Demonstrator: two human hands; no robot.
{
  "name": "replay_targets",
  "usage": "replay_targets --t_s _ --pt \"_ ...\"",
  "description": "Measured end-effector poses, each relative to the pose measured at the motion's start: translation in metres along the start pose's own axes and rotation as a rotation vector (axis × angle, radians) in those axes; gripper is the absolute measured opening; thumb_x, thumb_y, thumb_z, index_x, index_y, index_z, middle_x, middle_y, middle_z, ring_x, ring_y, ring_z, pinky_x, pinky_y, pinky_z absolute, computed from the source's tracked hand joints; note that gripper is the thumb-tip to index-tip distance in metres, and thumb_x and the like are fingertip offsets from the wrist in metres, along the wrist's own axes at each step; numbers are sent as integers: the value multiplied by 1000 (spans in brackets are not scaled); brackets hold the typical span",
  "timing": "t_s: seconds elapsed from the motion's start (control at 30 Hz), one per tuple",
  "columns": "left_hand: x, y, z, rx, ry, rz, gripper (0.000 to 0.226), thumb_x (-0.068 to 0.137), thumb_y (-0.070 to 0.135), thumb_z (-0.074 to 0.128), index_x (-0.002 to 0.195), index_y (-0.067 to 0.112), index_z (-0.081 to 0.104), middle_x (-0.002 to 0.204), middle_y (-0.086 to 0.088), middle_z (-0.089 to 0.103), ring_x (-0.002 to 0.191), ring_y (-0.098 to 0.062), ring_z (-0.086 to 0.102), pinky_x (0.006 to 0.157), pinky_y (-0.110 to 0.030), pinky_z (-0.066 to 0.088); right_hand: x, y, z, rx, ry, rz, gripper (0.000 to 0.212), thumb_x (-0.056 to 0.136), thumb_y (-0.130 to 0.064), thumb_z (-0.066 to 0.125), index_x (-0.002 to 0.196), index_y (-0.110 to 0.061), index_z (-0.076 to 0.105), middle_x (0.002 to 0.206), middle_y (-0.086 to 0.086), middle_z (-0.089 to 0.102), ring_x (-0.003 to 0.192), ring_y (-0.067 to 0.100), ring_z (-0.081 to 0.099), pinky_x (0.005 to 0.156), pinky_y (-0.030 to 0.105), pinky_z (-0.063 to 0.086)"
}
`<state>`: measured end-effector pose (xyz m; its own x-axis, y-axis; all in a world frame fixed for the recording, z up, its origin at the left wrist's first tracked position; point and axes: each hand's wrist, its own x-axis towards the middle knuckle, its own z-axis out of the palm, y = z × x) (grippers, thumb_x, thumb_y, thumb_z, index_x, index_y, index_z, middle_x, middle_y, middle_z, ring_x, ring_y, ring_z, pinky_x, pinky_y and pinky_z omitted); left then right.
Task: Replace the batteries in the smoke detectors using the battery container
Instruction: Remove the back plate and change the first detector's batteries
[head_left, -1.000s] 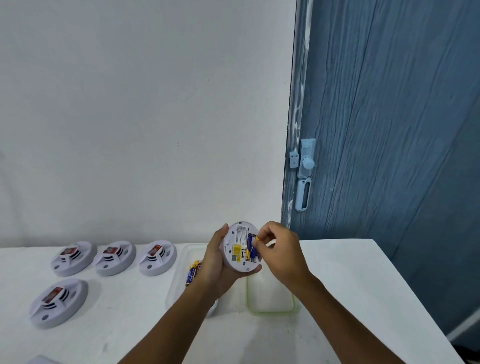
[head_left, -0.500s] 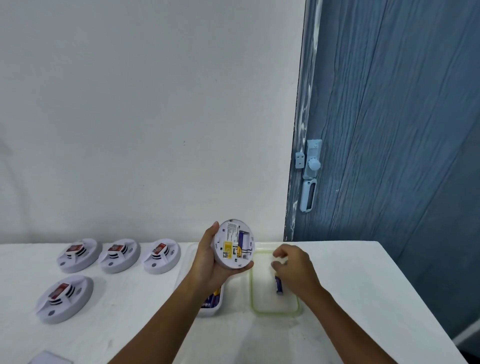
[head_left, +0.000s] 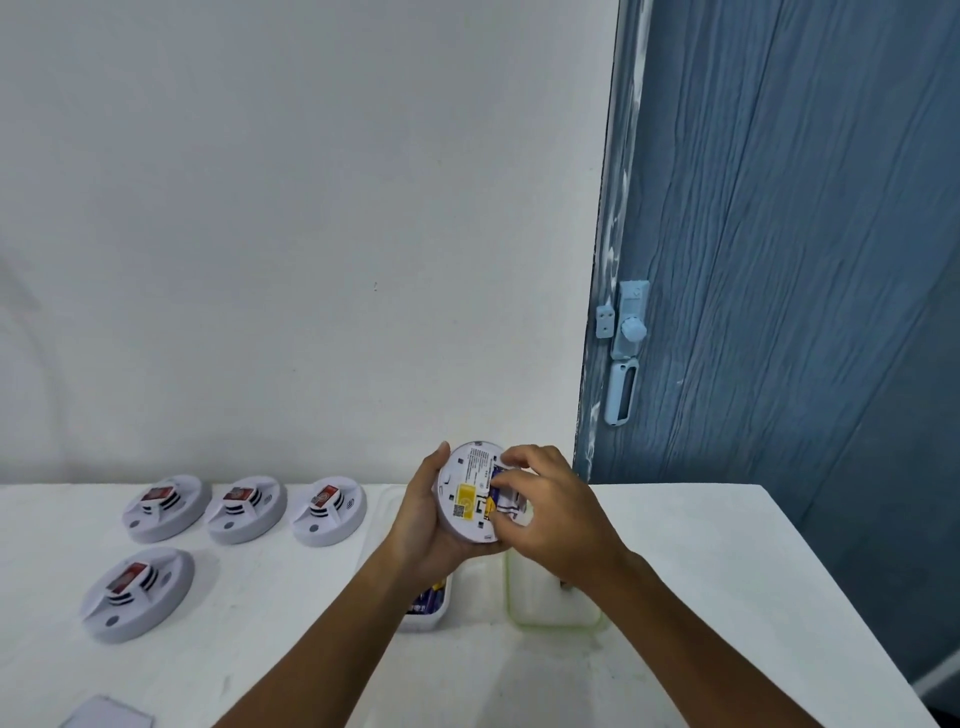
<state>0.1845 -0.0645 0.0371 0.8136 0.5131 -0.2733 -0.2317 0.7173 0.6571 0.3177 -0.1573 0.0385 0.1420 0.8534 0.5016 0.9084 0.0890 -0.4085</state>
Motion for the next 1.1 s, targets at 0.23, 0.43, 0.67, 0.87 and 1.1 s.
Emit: replay_targets --t_s 0.23,0.43,0.67,0.87,1.1 --pt "2 0 2 12 -3 -25 54 90 52 41 117 11 63 106 -17 67 90 -31 66 77 -46 54 1 -9 4 -181 9 -57 39 73 -36 47 87 -13 75 94 1 71 84 19 63 65 24 54" --pt "2 0 1 -35 -15 -30 57 89 53 43 123 9 59 109 -19 67 89 -31 67 78 -47 55 1 -10 3 -120 39 -75 29 71 -25 54 81 -11 77 86 2 75 82 20 68 67 25 57" --pt "1 -2 0 -28 19 -30 55 85 52 47 119 11 60 105 -18 67 83 -29 66 71 -44 56 -2 -2 0 -6 91 -106 23 78 -16 49 76 -8 70 71 5 68 62 20 60 53 33 54" --pt "6 0 1 -72 35 -44 59 88 54 46 127 12 56 112 -19 62 94 -30 61 84 -49 49 -7 1 2 -57 35 -201 28 80 -17 56 101 -14 75 112 3 69 95 19 65 71 27 58" --pt "7 1 3 -149 97 -33 52 88 53 48 105 7 65 96 -18 67 88 -29 56 88 -47 44 -3 12 10 70 36 -239 22 87 -9 58 104 -9 72 110 5 69 96 18 65 83 27 55"
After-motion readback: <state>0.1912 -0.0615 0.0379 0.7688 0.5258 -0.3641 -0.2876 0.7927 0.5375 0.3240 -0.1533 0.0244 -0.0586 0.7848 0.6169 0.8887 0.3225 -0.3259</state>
